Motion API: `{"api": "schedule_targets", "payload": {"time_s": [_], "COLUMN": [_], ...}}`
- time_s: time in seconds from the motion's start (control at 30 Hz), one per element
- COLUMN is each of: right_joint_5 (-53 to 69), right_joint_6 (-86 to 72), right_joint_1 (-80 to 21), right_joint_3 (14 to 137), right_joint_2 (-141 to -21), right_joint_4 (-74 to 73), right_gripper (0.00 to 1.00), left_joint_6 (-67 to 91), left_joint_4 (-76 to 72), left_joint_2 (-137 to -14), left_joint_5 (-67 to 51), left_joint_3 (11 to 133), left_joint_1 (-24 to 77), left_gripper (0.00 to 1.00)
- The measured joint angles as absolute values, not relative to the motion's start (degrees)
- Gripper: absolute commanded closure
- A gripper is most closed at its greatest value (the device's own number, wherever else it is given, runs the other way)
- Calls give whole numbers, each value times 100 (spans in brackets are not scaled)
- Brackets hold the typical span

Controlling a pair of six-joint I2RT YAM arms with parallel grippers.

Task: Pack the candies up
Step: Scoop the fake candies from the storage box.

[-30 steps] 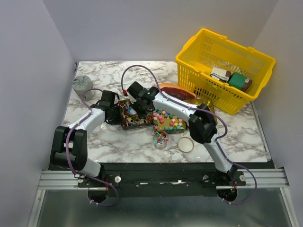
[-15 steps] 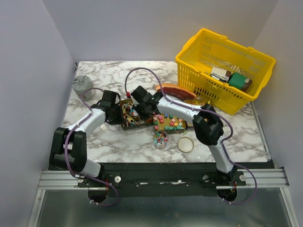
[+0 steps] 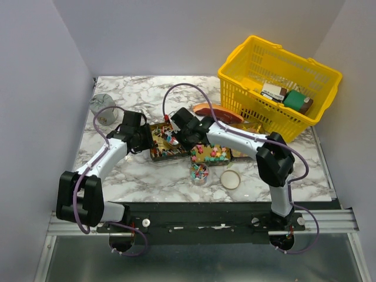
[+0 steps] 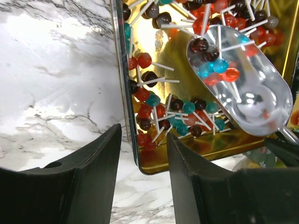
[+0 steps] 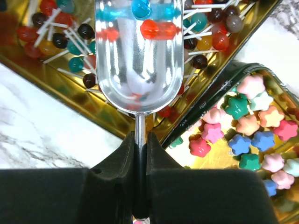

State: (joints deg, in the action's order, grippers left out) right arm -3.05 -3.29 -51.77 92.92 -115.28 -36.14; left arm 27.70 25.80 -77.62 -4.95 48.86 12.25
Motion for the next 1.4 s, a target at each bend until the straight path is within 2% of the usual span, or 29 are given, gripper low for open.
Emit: {"api": "schedule_targets", "payload": {"time_s": [0.33,0.7,0.93,1.13,1.4], "right_joint_5": [-445,-751,-878,-875,-650], "right_joint_6": [-290,-261,-309,-657,-1227], "right_joint_1": [-5378,-5645,-5743,-5745,-5756], "right_joint_3": [8512,7091,6665,6198,5857], "right_joint_2": [-10409,-8965,-8453,-7741,-6877], "right_joint_4": [-3389,-2838,-2716,-2956,-4056], "right_gripper": [99,99,99,99,99], "left_joint_6": [2818,2904,2921,2921,2921], "left_joint_4": [2534,2386,2362,2359,2357], "left_joint_2": [-7397,-7006,-7006,-7006,-7019], "left_joint_5": [-161,176,198,196,193], "left_joint_3": [4884,4775,4775,4775,4775], "left_joint_1": [1236,1238,1240,1240,1238], "left_gripper": [39,39,39,39,41]}}
